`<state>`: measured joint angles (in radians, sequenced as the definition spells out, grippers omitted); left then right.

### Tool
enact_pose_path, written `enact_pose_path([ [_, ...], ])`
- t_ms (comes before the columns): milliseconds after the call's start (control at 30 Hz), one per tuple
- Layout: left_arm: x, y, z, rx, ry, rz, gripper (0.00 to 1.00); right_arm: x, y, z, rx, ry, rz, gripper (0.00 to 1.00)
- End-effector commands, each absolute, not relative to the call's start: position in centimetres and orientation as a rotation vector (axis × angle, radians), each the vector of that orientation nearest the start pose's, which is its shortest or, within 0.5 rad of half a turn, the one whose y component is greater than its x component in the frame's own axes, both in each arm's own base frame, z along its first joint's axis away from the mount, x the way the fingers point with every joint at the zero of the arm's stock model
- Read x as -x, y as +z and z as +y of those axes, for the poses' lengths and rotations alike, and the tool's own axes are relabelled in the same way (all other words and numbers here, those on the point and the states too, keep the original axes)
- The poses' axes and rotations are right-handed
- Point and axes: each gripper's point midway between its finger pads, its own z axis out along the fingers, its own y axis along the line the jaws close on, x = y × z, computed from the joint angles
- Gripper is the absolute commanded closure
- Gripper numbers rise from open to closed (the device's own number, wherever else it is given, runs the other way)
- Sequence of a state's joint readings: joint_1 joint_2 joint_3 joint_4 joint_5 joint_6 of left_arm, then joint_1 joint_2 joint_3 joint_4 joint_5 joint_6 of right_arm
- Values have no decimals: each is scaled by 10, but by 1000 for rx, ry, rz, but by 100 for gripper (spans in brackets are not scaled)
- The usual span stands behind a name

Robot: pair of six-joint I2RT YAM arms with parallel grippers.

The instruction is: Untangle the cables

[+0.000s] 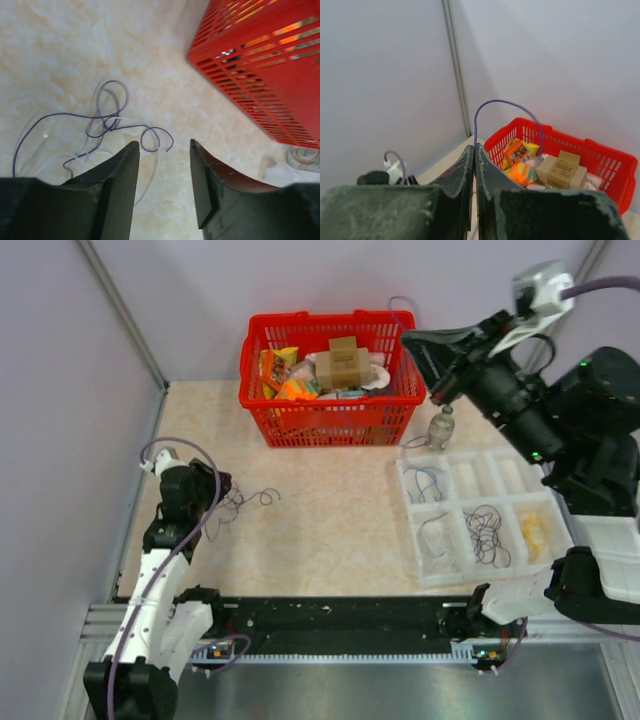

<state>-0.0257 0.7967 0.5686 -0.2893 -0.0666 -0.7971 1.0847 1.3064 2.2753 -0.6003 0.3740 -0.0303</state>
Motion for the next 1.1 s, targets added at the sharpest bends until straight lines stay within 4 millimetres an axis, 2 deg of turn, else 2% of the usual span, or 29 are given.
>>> enact_pose_path([
  [0,-280,191,-21,686,-365,1952,44,-188,629,232,433,696,1250,100],
  [67,-273,196,-23,639,-361,1961,36,-196,601,241,455,659,1314,100],
  [133,-266,204,-28,588,-380,1968,34,-202,570,248,477,624,1380,100],
  [233,-260,220,-57,416,-543,1951,34,-207,522,258,497,608,1478,100],
  [300,-253,233,-84,258,-691,1929,36,-205,496,266,532,619,1523,100],
  [400,-248,246,-100,172,-791,1905,39,-197,463,279,627,656,1560,100],
  [433,-247,249,-102,162,-803,1900,41,-196,456,281,641,655,1566,100],
  [467,-246,251,-103,153,-814,1896,41,-196,458,280,642,659,1558,100],
  [600,-246,255,-107,141,-843,1890,41,-194,492,281,641,692,1474,100],
  [667,-246,255,-108,153,-859,1889,40,-203,490,286,645,670,1476,100],
  [867,-234,256,-120,127,-953,1882,38,-241,423,296,626,622,1619,100],
  [1067,-229,255,-123,111,-973,1890,37,-253,369,306,621,614,1730,100],
])
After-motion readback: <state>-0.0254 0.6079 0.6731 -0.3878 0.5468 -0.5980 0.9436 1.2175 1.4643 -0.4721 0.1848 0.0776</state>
